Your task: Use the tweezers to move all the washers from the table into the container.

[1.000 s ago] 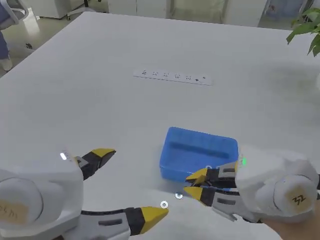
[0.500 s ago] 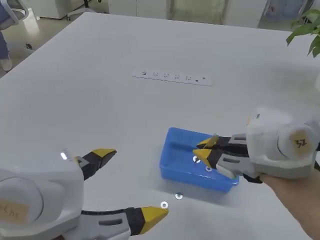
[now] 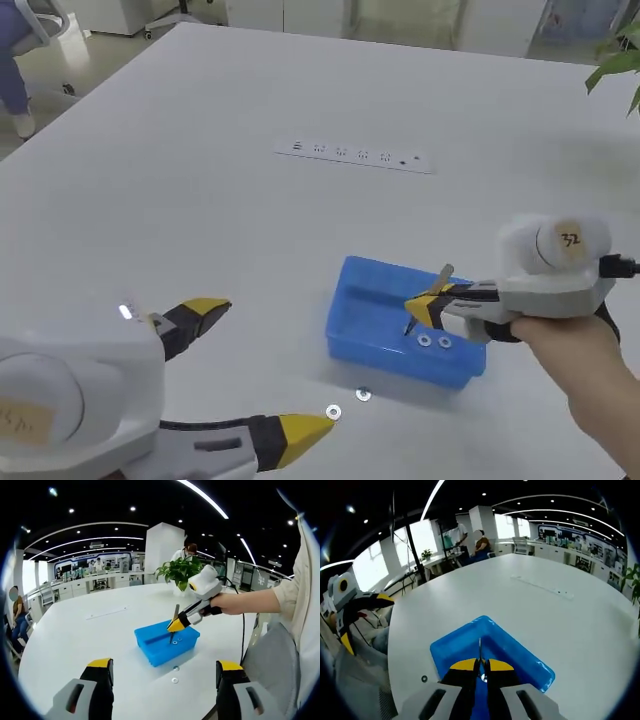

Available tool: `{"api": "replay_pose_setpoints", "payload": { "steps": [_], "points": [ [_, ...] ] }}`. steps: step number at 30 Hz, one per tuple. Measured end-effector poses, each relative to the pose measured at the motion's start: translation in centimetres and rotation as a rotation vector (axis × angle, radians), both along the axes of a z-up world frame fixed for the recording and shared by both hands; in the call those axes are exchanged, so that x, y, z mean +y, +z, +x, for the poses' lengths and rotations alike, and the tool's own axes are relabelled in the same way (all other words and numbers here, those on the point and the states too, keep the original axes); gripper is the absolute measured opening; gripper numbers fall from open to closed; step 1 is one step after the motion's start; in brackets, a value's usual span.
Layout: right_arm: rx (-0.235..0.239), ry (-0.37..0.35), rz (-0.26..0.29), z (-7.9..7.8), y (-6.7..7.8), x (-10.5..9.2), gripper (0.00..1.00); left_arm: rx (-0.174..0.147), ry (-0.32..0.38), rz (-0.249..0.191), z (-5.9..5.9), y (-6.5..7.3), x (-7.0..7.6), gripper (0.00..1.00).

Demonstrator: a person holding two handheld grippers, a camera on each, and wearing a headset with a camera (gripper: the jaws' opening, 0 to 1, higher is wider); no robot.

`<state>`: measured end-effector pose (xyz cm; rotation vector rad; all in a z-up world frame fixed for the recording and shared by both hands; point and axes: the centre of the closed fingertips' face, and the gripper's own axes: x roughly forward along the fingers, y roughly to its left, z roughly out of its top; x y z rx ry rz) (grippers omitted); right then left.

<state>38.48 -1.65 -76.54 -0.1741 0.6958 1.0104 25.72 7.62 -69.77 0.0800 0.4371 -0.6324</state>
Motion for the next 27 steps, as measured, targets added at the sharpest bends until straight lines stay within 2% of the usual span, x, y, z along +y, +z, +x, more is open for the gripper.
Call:
{"api": "replay_pose_setpoints", "payload": {
  "steps": [5, 10, 13, 17, 24, 25, 27],
  "points": [
    [0.017, 0.004, -0.005, 0.0, -0.5, 0.4, 0.03, -0.002, -0.005, -0.001, 0.1, 0.1, -0.2, 0.86],
    [0.014, 0.009, -0.014, -0.3, -0.6, 0.4, 0.03, -0.007, 0.001, -0.007, 0.2, 0.2, -0.1, 0.86],
    [0.018, 0.008, -0.014, -0.3, -0.7, 0.3, 0.03, 0.001, 0.007, -0.008, 0.2, 0.0, 0.0, 0.86],
    [0.022, 0.005, -0.021, -0.3, -1.0, 0.1, 0.03, -0.013, 0.017, -0.011, 0.4, 0.5, 0.1, 0.86],
    [0.018, -0.008, -0.007, -0.3, -0.7, -0.1, 0.04, -0.015, 0.023, -0.011, 0.2, 0.5, 0.3, 0.86],
    [0.018, -0.009, -0.005, -0.3, -0.7, -0.2, 0.04, -0.010, 0.031, -0.024, 0.1, 0.6, 0.4, 0.86],
    [0.013, -0.034, 0.016, -0.1, -0.4, -0.4, 0.04, -0.023, 0.054, -0.075, 0.2, 1.3, 0.5, 0.86]
  ]
}}
